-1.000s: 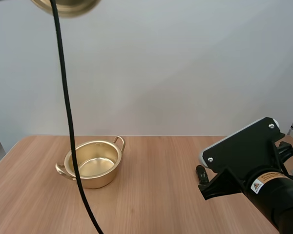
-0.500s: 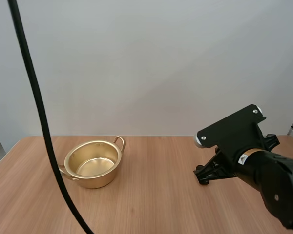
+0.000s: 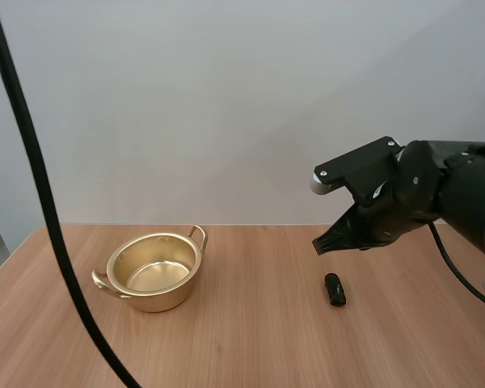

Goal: Open the pot, put the car inside, and close it

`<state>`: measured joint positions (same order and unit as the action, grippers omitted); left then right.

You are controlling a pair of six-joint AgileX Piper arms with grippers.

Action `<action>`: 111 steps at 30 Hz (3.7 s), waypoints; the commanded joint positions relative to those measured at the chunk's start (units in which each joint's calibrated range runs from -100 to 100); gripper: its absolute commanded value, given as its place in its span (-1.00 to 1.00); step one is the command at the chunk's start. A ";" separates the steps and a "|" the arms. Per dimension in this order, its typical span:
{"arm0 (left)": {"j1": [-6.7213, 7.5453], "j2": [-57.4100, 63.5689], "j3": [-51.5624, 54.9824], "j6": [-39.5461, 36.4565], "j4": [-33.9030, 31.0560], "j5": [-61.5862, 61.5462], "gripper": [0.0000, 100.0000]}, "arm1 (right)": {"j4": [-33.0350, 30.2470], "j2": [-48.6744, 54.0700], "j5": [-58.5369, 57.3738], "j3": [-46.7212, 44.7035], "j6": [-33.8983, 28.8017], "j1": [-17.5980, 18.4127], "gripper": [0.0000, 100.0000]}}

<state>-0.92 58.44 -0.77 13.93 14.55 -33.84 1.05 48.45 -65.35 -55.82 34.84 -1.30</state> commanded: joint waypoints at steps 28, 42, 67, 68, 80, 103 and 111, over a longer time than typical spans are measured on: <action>0.02 -0.06 -0.07 -0.01 -0.21 -0.11 -1.00 | -1.80 -30.67 13.28 0.02 -2.17 0.04 0.87; 0.02 -0.06 -0.07 -0.01 -0.21 -0.11 -1.00 | -1.70 -35.60 15.94 0.02 -0.90 0.04 0.75; 0.02 -0.06 -0.07 0.33 -0.24 -0.11 -1.00 | 0.90 -35.74 18.17 0.02 1.28 0.04 0.34; 0.02 -0.06 -0.07 0.33 -0.24 -0.11 -1.00 | 0.90 -35.74 18.58 0.02 1.28 0.04 0.33; 0.02 -0.06 -0.07 1.30 -0.61 -0.67 -1.00 | 0.80 -42.12 20.79 0.02 2.07 0.04 0.31; 0.02 -0.06 -0.07 1.52 -0.24 -0.74 -1.00 | 15.11 -21.75 16.54 9.44 16.86 1.59 -1.00; 0.02 -0.06 -3.01 1.52 -0.24 -4.44 -1.00 | 28.20 -18.07 4.95 19.42 24.05 9.97 -1.00</action>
<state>-0.92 58.44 -3.32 15.41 14.23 -37.73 23.51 30.40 -60.12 -37.84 56.15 6.00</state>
